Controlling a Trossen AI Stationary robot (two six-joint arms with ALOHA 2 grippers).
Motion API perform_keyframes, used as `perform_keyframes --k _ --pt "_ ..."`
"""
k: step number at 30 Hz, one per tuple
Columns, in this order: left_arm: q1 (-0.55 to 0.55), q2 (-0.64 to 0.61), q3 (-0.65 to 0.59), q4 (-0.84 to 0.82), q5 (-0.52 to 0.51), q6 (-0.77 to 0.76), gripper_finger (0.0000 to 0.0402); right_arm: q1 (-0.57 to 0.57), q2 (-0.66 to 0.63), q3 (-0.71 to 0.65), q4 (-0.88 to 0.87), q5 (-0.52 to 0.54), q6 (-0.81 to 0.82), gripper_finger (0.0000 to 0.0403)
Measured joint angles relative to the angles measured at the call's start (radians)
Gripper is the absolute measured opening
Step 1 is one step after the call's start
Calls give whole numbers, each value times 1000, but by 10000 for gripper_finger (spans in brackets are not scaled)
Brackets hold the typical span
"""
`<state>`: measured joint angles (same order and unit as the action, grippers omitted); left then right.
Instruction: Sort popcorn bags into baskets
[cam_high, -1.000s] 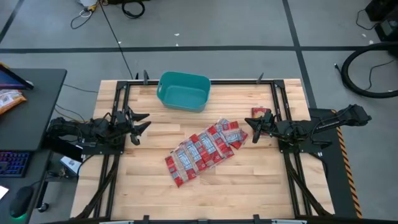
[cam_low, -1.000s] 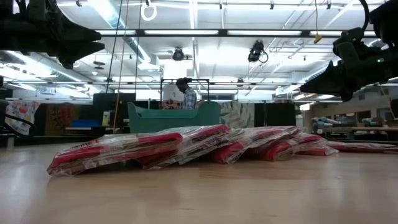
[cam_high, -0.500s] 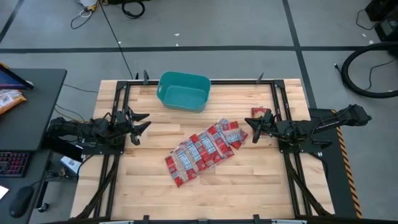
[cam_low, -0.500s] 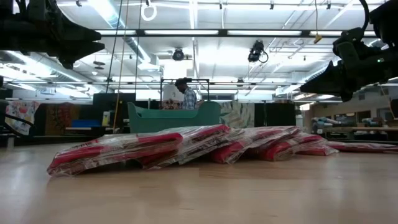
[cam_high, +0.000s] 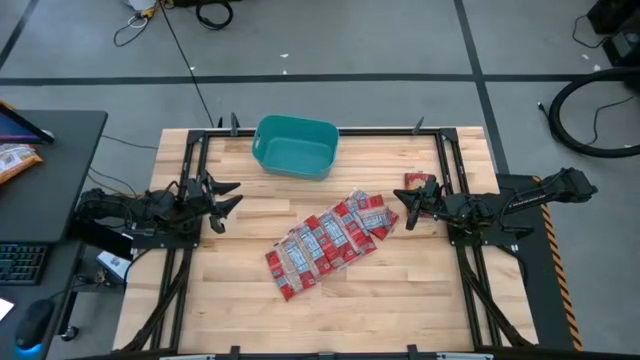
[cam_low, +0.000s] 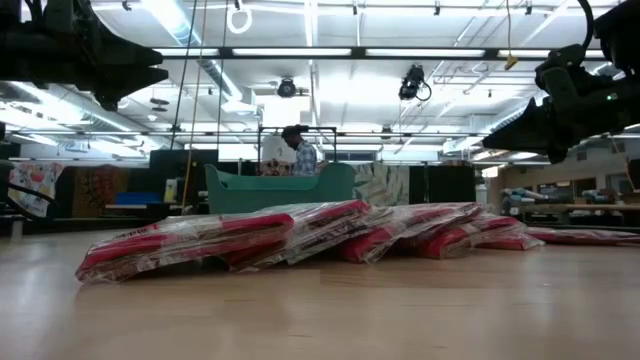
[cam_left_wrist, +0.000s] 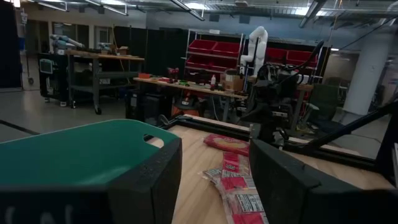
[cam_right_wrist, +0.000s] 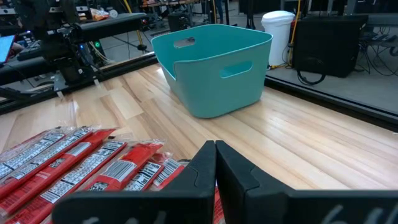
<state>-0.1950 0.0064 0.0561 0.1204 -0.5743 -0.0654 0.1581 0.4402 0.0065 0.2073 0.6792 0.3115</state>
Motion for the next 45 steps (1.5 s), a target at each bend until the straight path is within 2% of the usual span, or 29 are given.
perform_keyframes --k 31,36,42,45 --pt "1 0 0 0 0 7 192 0 0 0 0 0 0 16" --pt "1 0 0 1 0 -84 192 0 0 0 0 0 0 16" --pt "1 0 0 3 0 -120 192 0 0 0 0 0 0 16" --pt "1 0 0 40 0 -233 192 0 0 0 0 0 0 16"
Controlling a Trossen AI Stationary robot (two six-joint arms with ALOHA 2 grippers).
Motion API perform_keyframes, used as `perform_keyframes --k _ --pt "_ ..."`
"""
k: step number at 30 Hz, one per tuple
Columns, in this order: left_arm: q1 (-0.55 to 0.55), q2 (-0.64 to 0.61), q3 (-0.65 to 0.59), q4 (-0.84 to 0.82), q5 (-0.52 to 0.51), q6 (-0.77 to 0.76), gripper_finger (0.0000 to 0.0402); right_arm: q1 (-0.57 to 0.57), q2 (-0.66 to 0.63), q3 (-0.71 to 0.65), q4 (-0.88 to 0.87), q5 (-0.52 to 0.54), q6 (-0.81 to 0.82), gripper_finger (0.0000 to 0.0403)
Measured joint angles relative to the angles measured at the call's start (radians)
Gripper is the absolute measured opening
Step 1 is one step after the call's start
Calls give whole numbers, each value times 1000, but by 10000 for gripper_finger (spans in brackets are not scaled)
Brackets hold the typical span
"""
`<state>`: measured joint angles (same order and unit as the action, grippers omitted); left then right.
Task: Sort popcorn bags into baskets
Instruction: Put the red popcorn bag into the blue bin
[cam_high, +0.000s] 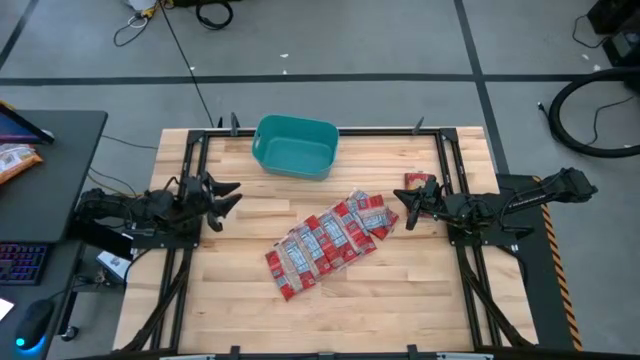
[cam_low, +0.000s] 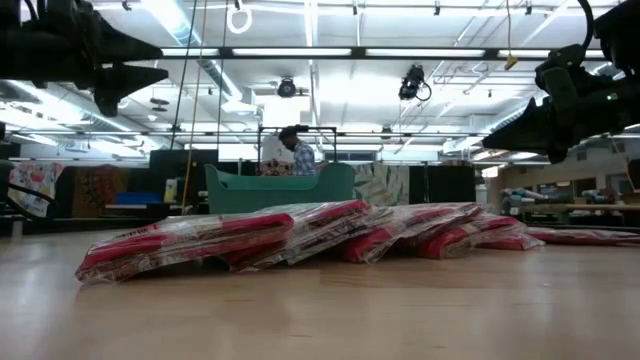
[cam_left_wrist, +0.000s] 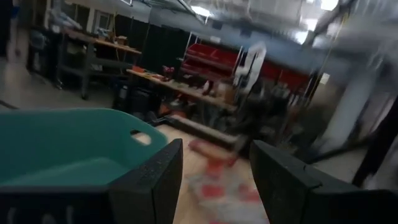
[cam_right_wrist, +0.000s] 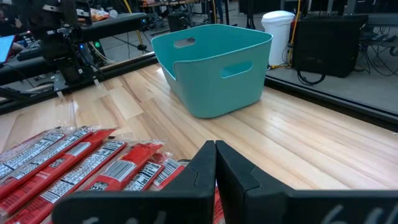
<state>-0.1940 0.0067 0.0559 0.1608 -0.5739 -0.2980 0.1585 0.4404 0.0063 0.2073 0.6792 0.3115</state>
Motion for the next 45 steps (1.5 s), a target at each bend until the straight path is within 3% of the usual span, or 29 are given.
perform_keyframes --k 5,16,27,30,34,41,45 --pt "0 0 0 32 -1 -227 192 0 0 0 0 0 0 16" --pt "0 0 0 189 -1 -432 192 0 0 0 0 0 0 16" --pt "0 0 0 285 -1 -477 192 0 0 0 13 0 0 16" --pt "0 0 0 298 -30 -489 192 -1 0 0 93 1 0 16" --pt "0 0 0 329 -89 -566 192 -17 0 0 328 8 40 16" --pt "1 0 0 487 -188 -400 192 -48 -1 0 631 68 187 16" --pt "1 0 1 621 -134 -265 192 -68 -1 0 714 114 289 16"
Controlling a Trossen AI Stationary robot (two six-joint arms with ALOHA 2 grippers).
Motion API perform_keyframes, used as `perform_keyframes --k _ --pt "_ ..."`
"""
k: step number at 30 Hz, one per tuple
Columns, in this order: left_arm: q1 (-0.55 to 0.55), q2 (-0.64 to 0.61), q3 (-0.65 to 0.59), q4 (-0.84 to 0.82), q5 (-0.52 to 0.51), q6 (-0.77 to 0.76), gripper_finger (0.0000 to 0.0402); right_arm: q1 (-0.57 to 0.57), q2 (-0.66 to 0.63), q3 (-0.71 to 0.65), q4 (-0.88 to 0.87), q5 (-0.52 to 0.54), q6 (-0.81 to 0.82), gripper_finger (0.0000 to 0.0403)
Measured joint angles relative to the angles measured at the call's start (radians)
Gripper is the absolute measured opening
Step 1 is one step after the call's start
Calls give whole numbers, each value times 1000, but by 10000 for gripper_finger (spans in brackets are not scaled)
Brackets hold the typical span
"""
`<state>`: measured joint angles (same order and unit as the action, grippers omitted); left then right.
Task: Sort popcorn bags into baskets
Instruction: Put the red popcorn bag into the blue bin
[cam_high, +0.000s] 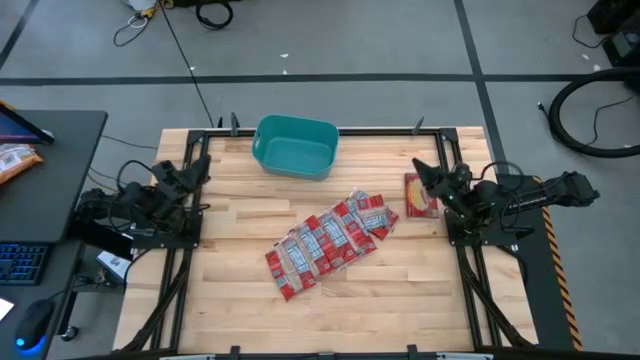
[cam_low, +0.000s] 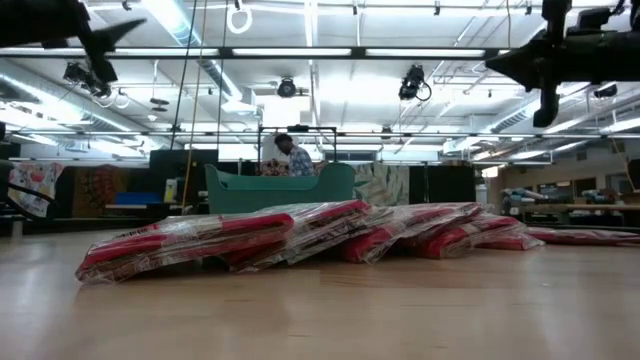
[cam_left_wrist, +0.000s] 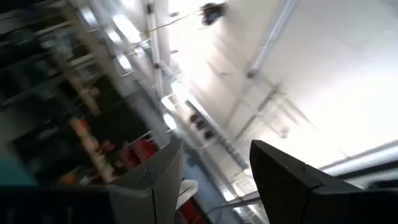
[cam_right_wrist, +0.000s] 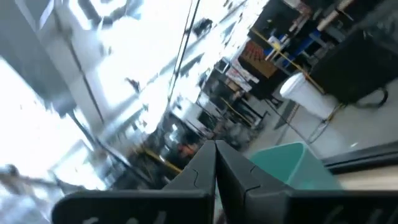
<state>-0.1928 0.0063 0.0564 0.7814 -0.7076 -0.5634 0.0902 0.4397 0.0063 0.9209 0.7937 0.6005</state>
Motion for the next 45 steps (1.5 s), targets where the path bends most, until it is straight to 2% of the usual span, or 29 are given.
perform_keyframes --k 3,7,11,15,18,23,25,33,39,45 --pt "0 0 33 -3 89 23 192 -17 1 0 40 7 161 16" --pt "0 0 137 -225 128 24 192 -41 1 20 62 -18 339 16" --pt "0 8 283 -549 129 25 192 -66 12 88 58 -191 238 16" --pt "-1 50 378 -700 136 -1 192 -75 54 177 29 -285 181 16" --pt "-1 89 410 -735 159 -1 192 -75 83 275 -137 -335 162 16" --pt "-1 168 434 -737 174 -29 192 -75 162 480 -595 -402 159 16" --pt "-1 208 450 -736 187 -32 192 -75 204 550 -719 -430 138 16" --pt "-1 369 543 -759 225 -29 192 -75 339 749 -945 -561 26 16" --pt "-2 475 637 -853 225 -24 192 -75 417 880 -1265 -589 24 16" --pt "-1 557 698 -922 227 -45 192 -75 505 929 -1458 -653 32 17"
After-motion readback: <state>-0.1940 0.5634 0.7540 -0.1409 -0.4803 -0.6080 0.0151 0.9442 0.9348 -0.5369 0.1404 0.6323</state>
